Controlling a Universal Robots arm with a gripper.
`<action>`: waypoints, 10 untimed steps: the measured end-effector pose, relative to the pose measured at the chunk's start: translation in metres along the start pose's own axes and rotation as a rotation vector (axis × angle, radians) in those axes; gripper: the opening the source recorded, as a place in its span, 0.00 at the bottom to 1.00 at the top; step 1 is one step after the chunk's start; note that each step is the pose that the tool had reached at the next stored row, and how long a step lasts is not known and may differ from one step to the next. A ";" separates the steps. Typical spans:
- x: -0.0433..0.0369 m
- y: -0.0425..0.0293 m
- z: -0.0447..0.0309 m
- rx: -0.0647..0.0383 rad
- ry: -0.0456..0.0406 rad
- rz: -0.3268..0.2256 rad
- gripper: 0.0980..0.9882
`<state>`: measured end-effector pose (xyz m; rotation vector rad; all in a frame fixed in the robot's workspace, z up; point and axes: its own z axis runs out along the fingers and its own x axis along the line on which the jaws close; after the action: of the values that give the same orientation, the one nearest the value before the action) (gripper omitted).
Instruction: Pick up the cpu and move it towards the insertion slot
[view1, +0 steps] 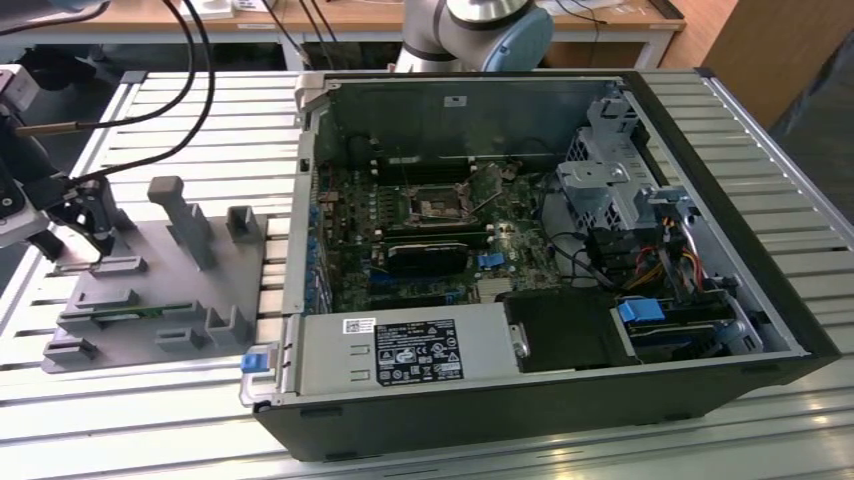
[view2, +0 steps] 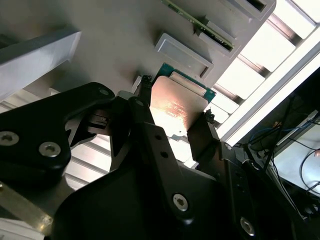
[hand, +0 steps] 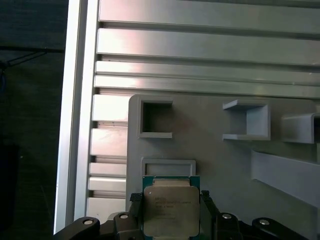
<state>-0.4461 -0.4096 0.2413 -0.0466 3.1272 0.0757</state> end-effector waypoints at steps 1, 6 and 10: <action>0.0000 0.0001 -0.0008 0.000 0.0001 0.000 0.49; -0.0001 0.0004 -0.0049 0.000 0.0001 0.000 0.49; -0.0001 0.0006 -0.0079 0.000 0.0001 0.000 0.49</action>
<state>-0.4461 -0.4095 0.2492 -0.0467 3.1272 0.0757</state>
